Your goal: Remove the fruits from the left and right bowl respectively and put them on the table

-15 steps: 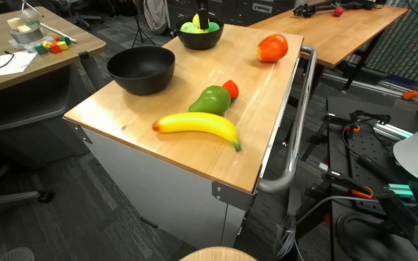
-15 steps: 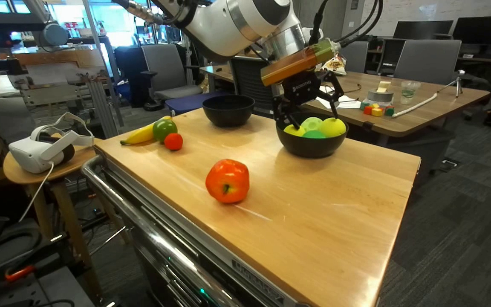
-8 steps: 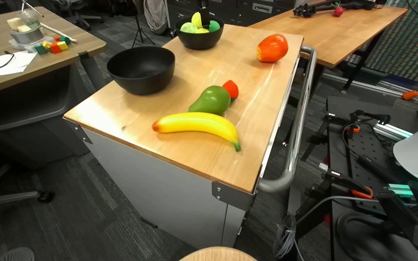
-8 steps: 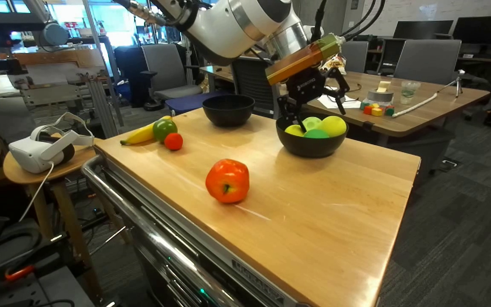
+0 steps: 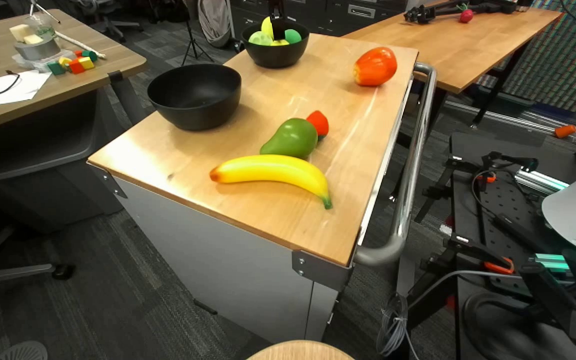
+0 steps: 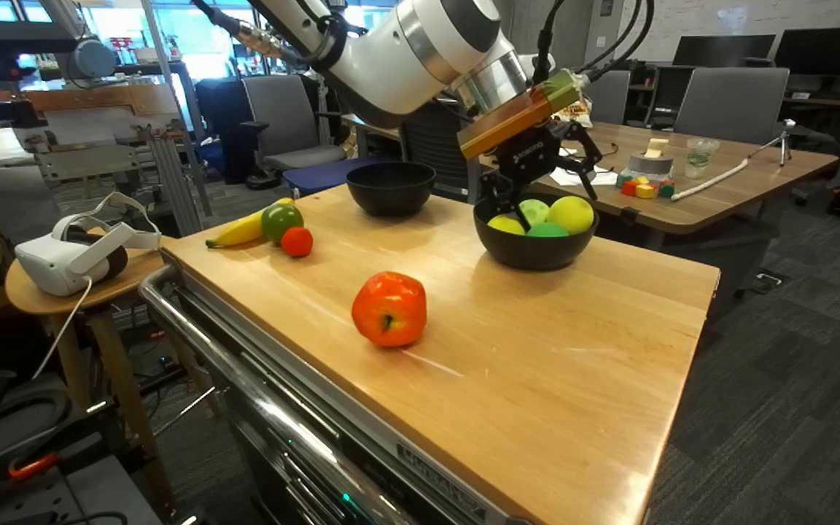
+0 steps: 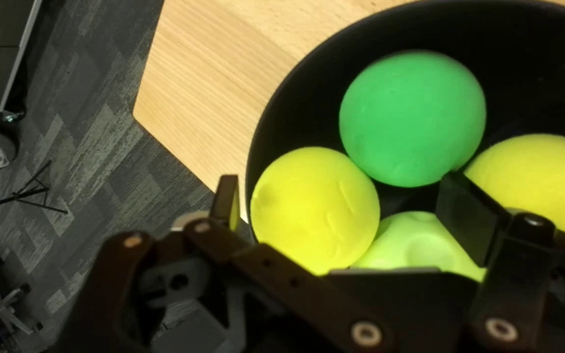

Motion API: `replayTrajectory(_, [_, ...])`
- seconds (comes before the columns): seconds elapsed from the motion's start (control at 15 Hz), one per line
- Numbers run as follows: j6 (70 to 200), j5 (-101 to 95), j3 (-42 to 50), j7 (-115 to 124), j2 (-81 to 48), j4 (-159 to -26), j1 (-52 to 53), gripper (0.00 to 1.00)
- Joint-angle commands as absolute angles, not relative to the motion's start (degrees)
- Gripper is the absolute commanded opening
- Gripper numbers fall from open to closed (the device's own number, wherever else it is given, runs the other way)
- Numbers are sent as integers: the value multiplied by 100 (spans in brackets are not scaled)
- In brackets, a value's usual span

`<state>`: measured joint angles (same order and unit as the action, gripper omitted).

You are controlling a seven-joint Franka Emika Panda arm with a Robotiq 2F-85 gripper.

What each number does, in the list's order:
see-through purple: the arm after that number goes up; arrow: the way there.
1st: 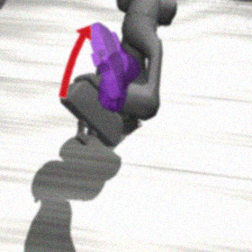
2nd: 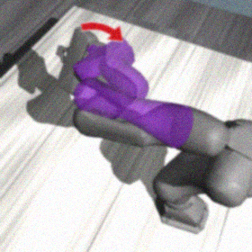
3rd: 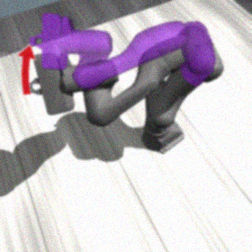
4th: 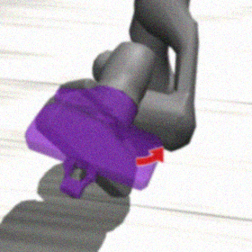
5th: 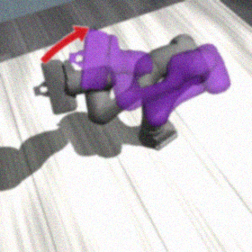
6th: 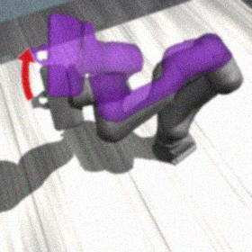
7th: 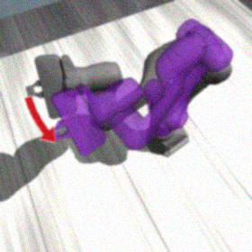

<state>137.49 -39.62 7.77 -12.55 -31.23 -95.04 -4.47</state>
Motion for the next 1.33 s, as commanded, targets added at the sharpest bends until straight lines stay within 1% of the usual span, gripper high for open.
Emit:
replayTrajectory(0.0, [13823,-4113,891,-1048,-3387,-9211,-370,100])
replayTrajectory(0.4, [13788,-4154,929,-1012,-3523,-9094,-371,99])
replayTrajectory(0.53, [13797,-4165,940,-1002,-3549,-9088,-369,74])
replayTrajectory(0.6, [13797,-4165,940,-1000,-3560,-9085,-368,68])
replayTrajectory(0.73, [13792,-4178,943,-979,-3564,-9080,-360,52])
replayTrajectory(0.87, [13789,-4212,949,-948,-3559,-9083,-356,39])
replayTrajectory(0.93, [13782,-4254,955,-918,-3546,-9092,-351,36])
replayTrajectory(1.07, [13776,-4334,960,-873,-3490,-9138,-345,32])
replayTrajectory(1.27, [13577,-4290,916,-936,-3245,-9276,-329,32])
